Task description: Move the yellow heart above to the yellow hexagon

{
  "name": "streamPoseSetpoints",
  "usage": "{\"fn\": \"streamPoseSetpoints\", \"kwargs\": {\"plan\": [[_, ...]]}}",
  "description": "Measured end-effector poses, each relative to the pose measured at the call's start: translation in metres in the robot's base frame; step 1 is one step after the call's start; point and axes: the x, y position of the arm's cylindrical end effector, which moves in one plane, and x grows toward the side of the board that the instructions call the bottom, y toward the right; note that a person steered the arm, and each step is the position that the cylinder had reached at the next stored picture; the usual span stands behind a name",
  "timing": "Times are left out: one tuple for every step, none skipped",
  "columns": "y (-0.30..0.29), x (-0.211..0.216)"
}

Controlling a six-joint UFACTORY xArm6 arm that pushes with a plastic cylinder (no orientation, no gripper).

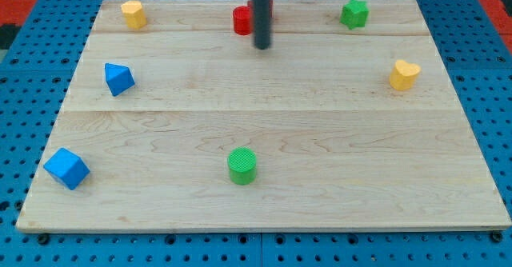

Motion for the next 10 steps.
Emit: {"fn": "streamPoseSetpoints", "kwargs": {"plan": [[0.132,0.002],[0.198,0.051],[0.167,0.102],[0.078,0.068],[-0.024,0.036],[-0.054,-0.008],[-0.033,-0.015],[-0.021,-0.027],[-0.046,-0.043],[-0.093,-0.029]]}}
